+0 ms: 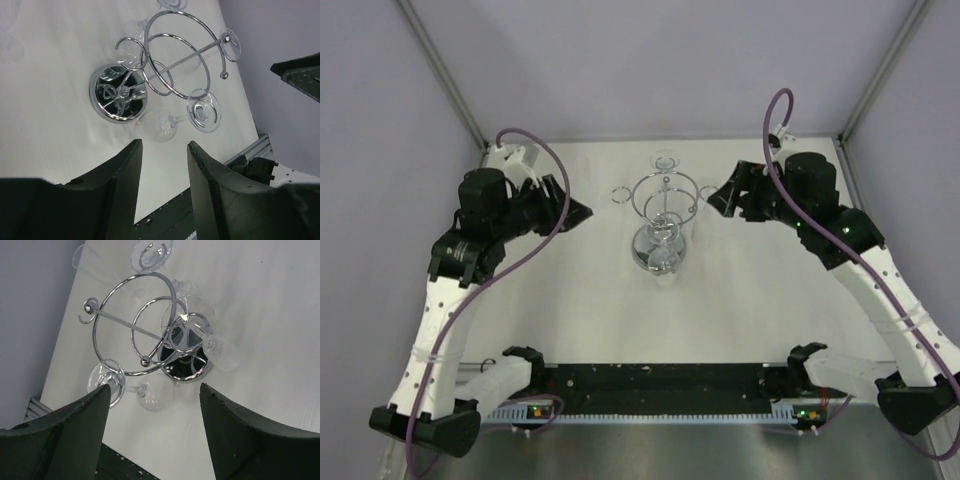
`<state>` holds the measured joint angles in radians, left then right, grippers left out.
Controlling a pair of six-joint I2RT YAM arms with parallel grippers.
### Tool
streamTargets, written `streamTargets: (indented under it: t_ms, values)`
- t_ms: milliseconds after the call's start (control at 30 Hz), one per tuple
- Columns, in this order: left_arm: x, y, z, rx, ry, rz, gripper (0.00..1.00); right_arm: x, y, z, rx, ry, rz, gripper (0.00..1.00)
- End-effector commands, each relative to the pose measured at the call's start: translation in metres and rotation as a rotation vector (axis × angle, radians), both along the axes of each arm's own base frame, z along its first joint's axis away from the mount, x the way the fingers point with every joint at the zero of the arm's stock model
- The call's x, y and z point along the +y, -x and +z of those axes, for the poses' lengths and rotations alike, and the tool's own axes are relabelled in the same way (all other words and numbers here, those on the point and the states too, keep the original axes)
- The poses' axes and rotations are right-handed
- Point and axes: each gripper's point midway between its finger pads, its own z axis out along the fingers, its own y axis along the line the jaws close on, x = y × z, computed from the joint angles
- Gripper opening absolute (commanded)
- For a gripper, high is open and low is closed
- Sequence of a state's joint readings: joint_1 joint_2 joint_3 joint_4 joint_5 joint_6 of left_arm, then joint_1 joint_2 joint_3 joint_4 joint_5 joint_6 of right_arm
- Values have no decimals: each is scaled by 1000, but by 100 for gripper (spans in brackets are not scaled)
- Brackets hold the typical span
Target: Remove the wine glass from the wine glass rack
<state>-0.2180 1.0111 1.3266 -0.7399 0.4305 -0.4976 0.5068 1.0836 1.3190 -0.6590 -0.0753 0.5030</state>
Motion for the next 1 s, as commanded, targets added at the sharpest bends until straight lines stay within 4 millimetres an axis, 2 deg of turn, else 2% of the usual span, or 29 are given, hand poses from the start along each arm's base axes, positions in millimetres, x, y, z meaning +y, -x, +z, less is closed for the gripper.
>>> streamTargets:
  t_ms: [0, 100, 267, 500, 733, 967]
  values:
    - [-11, 17, 11, -65, 56, -85, 47, 0, -17, 20, -25, -121, -7, 71]
    - [-7, 21, 8, -74, 34, -79, 47, -2, -28, 17, -8, -171, -9, 69]
    - [-17, 33, 9, -72, 93, -144, 47, -7, -39, 11, 26, -220, -22, 65]
    - [-26, 43, 4, -62, 157, -192, 47, -16, -59, -14, 87, -260, -65, 63]
    - [-26, 47, 1, -52, 155, -200, 47, -8, -72, -26, 112, -309, -63, 61]
    - [-25, 47, -7, -38, 146, -200, 47, -3, -82, -36, 135, -352, -75, 49]
